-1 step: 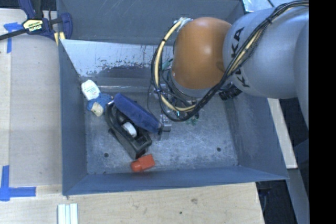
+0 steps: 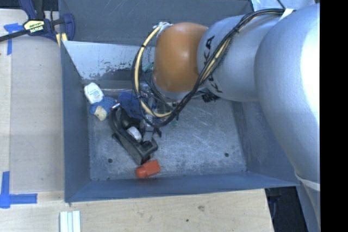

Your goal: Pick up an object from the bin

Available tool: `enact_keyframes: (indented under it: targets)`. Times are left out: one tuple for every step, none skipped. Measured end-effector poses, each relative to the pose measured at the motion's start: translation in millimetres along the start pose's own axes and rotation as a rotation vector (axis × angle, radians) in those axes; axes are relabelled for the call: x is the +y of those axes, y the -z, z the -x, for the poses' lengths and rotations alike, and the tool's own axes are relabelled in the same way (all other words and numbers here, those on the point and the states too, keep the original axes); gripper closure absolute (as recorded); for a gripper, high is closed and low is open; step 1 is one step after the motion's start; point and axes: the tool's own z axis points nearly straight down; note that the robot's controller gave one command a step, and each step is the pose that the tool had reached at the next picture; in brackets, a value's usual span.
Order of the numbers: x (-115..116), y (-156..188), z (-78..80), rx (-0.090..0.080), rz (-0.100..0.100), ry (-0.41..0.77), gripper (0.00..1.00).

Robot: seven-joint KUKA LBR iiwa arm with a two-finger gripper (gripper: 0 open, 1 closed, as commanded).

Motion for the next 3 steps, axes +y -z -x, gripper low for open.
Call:
enact_keyframes:
  targets:
    - [1.1, -5.7, 5.0, -0.001, 0.002, 0.003, 0.0]
    - [1.4, -7.2, 5.0, -0.002, 0.002, 0.024, 0.0]
    - [0.9, -7.3, 8.4, -0.004, 0.003, 0.005, 0.0]
